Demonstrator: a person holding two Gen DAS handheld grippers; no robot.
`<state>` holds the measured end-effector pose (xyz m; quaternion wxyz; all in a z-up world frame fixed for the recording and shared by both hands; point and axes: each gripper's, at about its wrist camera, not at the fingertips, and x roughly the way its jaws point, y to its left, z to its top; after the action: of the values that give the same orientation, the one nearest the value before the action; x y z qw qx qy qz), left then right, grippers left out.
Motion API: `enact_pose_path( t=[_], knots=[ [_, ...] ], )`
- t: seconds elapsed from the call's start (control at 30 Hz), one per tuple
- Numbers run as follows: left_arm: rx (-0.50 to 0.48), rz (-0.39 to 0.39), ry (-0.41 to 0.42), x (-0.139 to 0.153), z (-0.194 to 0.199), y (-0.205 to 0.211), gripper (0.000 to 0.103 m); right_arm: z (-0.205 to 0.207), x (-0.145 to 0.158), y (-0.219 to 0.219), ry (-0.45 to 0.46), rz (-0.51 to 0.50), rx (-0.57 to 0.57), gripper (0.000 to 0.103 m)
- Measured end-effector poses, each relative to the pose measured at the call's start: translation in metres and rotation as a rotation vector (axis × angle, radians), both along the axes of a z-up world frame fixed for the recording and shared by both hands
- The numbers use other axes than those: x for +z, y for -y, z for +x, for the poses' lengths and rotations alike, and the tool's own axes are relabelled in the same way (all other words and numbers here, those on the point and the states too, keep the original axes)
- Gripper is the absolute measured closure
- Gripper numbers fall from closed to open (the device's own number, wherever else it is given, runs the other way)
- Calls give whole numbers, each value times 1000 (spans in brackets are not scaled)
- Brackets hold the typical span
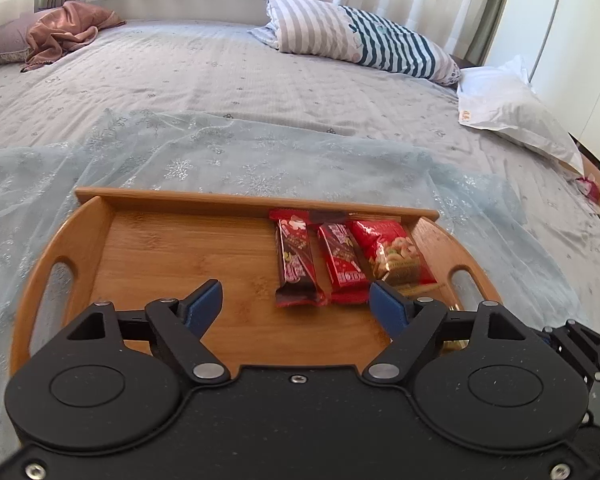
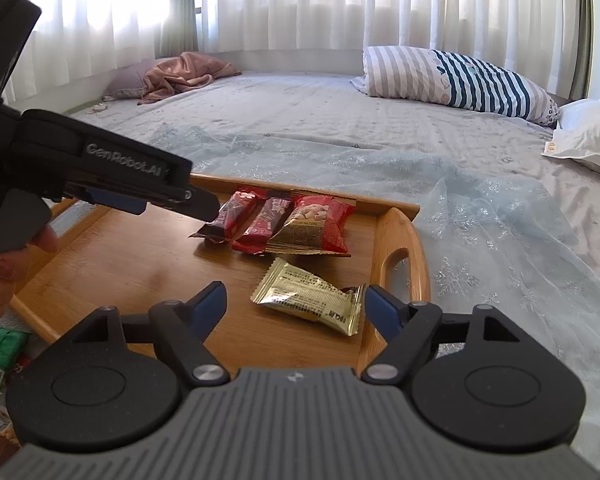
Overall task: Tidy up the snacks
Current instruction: 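Lower the red bar beside the other snacks and open the left tool, then withdraw both tools from the tray back toward the snack pile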
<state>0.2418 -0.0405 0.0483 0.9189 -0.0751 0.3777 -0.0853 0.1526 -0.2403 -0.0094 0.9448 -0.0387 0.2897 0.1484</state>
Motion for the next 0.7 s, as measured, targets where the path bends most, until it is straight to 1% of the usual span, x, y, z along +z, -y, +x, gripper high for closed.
enact_pose_path(
  t=[0.2,0.4,0.57,0.7],
  knots=[
    [-9,3,18,6,-41,-15,18,-24,7,0,21,18,8,14],
    [-12,4,25,6,-80,-29,16,-52,10,2,39,32,8,13],
    [-25,32,35,3,-113,-31,16,-78,10,0,71,13,0,13],
    [-37,28,36,0,-135,-35,15,-97,8,-1,74,7,13,12]
  ],
)
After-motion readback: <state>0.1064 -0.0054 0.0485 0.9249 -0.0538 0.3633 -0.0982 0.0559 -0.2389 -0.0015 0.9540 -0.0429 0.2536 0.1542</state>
